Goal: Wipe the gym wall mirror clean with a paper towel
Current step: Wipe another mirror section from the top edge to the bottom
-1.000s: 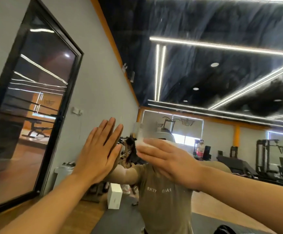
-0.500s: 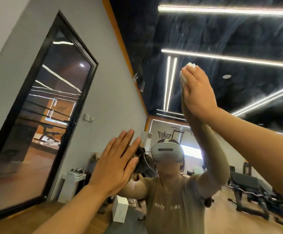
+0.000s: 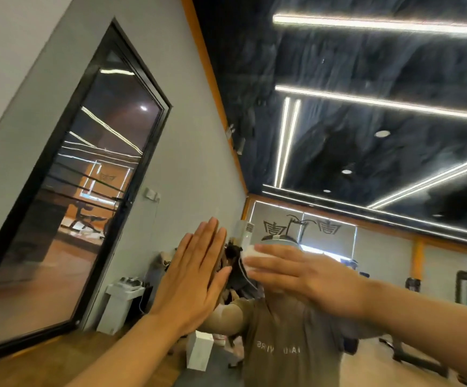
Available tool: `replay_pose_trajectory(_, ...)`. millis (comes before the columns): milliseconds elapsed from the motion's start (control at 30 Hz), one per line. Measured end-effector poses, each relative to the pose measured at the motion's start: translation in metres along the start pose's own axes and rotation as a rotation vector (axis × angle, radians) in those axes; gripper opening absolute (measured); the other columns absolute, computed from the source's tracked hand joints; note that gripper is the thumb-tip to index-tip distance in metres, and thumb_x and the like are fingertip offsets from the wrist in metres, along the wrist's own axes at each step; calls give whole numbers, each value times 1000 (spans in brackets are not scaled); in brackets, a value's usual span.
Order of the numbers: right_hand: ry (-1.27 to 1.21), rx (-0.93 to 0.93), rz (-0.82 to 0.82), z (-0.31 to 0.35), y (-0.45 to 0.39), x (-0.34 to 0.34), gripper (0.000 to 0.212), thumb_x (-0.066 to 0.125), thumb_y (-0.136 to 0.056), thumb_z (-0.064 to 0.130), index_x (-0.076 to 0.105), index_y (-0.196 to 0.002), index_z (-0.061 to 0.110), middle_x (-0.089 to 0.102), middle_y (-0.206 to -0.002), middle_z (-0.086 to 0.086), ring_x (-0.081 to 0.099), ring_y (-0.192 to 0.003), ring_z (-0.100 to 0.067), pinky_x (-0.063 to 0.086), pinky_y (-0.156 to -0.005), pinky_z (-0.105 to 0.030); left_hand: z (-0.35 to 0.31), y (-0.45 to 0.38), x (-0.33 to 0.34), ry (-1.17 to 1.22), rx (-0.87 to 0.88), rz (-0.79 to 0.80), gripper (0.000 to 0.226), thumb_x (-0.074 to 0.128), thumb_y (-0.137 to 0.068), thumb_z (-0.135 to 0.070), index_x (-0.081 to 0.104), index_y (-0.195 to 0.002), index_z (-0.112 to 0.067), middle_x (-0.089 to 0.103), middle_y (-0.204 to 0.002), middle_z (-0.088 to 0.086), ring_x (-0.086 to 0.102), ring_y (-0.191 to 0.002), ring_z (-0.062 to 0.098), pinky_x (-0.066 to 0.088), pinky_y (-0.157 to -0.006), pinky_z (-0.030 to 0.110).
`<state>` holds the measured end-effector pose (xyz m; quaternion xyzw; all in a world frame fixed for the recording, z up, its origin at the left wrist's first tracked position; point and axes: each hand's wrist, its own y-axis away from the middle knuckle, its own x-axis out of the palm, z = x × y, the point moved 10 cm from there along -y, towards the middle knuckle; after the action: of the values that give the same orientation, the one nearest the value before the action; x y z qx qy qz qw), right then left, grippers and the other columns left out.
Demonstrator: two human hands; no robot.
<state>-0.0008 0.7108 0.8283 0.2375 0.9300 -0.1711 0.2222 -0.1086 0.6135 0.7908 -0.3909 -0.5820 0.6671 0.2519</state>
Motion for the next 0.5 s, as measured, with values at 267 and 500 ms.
replay_pose_trajectory(267,196,468,-323,-139,-65,-107,33,47,-102,14,57,-134,7,50,-143,-14,42,-137,-28,30,-120,-38,14,-3,-12,-6,108,10,62,27,-105,-43,11,-161,-21,5,-169,-4,6,-154,10,-1,-123,24)
replay_pose_trajectory(500,100,692,-562,-163,-97,-109,27,44,-103,8,61,-121,-3,57,-128,-18,50,-123,-34,32,-107,-28,53,-6,-26,37,-57,-110,63,30,-104,-38,4,-161,-29,-1,-168,-9,1,-153,10,0,-123,28)
